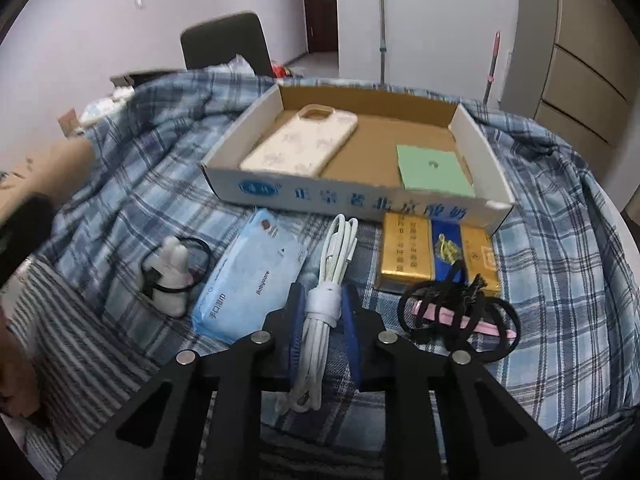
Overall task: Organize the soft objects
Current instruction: 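Grasp the white coiled cable with the right tool while the left tool holds the disc, then lift and carry the cable and disc over the cardboard box with both tools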
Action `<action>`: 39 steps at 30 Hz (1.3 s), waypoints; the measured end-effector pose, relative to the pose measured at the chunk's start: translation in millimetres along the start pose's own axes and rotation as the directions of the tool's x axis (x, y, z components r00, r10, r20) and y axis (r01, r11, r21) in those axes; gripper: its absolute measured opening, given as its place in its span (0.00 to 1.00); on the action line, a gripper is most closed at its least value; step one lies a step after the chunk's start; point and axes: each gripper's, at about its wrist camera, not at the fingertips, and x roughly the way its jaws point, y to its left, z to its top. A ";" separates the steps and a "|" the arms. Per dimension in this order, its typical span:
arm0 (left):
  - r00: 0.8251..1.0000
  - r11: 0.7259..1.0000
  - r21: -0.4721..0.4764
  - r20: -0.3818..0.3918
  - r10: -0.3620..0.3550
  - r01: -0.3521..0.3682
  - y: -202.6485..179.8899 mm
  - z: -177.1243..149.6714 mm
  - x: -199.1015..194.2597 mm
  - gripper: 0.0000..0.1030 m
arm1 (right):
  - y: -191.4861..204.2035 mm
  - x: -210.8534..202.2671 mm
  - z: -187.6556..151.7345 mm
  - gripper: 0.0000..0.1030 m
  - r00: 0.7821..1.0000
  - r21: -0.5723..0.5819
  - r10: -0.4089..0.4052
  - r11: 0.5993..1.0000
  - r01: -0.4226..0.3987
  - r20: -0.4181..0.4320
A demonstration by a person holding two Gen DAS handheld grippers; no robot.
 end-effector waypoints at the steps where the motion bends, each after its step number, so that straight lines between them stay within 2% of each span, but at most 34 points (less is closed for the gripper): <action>1: 1.000 1.000 -0.002 0.004 0.001 -0.001 0.7 0.3 -1.2 0.73 | 0.3 -5.0 0.1 0.17 1.000 -0.006 -0.004 1.000 0.004 0.021; 5: 0.999 1.000 0.006 0.029 0.012 -0.012 0.7 2.2 -6.0 0.73 | 2.4 -27.8 -1.4 0.17 0.992 -0.037 -0.037 0.998 0.042 0.118; 12: 0.995 0.997 0.071 0.096 0.033 -0.040 -13.9 2.4 -19.7 0.73 | 3.6 -46.3 -7.0 0.17 0.975 -0.061 -0.041 0.997 0.055 0.219; 18: 0.989 0.999 0.026 0.143 0.038 -0.042 -13.1 18.1 -40.9 0.73 | 8.0 -71.6 1.4 0.17 0.953 -0.086 -0.021 0.995 0.049 0.301; 23: 0.986 0.996 0.072 0.163 0.045 -0.057 -26.3 49.8 -48.2 0.73 | 7.8 -103.0 29.1 0.17 0.920 -0.102 -0.037 0.991 0.083 0.390; 26: 0.985 0.997 0.067 0.172 0.030 -0.042 -31.7 70.2 -44.8 0.73 | 4.3 -116.0 54.7 0.17 0.894 -0.090 -0.065 0.989 0.117 0.443; 29: 0.976 0.996 0.062 0.214 0.047 -0.062 -39.4 94.8 -35.6 0.73 | -2.7 -124.6 81.8 0.17 0.871 -0.053 -0.084 0.991 0.124 0.484; 32: 0.958 0.994 0.050 0.277 0.080 -0.098 -51.5 116.1 -23.7 0.72 | -14.3 -123.9 107.1 0.17 0.849 -0.017 -0.112 0.990 0.141 0.517; 34: 0.950 0.993 0.037 0.296 0.095 -0.111 -54.9 131.8 -10.4 0.72 | -25.2 -115.2 123.5 0.17 0.855 -0.005 -0.127 0.989 0.150 0.502; 39: 0.956 0.994 -0.017 0.273 0.109 -0.108 -43.4 162.7 28.9 0.72 | -49.5 -79.5 146.9 0.17 0.887 0.030 -0.140 0.989 0.142 0.440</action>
